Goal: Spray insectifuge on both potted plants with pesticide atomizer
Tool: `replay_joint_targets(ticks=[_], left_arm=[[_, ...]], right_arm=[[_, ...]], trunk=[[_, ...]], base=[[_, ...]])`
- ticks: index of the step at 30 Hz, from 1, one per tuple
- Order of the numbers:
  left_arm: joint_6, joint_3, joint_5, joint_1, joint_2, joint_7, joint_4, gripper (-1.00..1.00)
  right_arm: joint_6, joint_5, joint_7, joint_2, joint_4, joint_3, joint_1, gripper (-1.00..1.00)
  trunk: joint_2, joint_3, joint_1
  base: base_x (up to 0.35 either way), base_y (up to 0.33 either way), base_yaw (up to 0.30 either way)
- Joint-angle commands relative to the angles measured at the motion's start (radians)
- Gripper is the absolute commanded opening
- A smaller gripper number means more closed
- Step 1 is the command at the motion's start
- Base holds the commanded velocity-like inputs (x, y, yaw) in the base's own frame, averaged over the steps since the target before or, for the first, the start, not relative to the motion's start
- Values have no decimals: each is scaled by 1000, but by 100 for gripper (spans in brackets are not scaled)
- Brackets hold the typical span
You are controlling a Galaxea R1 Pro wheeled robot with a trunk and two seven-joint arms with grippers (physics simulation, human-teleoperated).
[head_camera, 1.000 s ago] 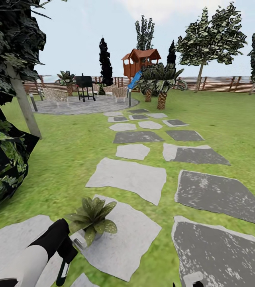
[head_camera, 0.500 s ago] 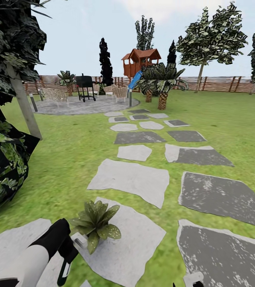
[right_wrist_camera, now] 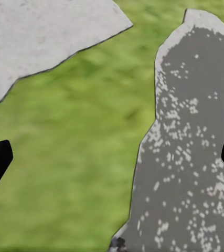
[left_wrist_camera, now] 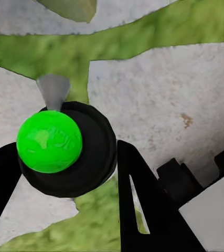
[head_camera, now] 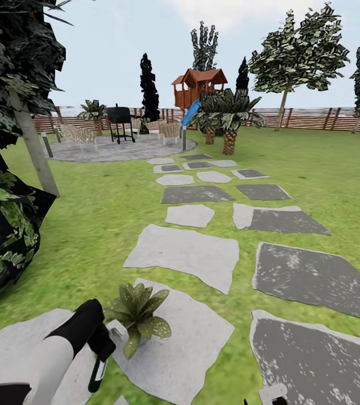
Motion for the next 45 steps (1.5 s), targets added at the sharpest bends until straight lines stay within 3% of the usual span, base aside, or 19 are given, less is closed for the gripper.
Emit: replay_joint_targets(ticks=[1,5,10,12,18,34,45], left_arm=[[6,-13,-14,-10,2,-50,-6,-100],[7,-32,-63,-21,15,-116,-25,-100],[5,-33,-73,-21,66,-129,-30,-100],[4,-33,-74,-19,74,-150,-30,-100],[5,-36,-78,-20,67,-193,-31,-100],[5,-37,-79,-21,64,-195,-32,-100],[5,-40,-79,-10,67,-189,-32,-100]], right_arm=[[0,8,-10,0,1,8,-1,100],[0,8,-10,0,1,8,-1,100],[0,8,-10,0,1,9,-1,100],[0,8,-10,0,1,9,-1,100],[0,8,-10,0,1,9,-1,100],[0,8,-10,1,0,8,-1,100],[0,8,-10,1,-1,8,-1,100]], trunk=[[0,-1,0],[0,-1,0],[0,-1,0],[0,-1,0],[0,-1,0],[0,-1,0],[0,-1,0]], base=[[0,0,0],[0,0,0],[0,0,0],[0,0,0],[0,0,0],[64,46,3],[-9,10,171]])
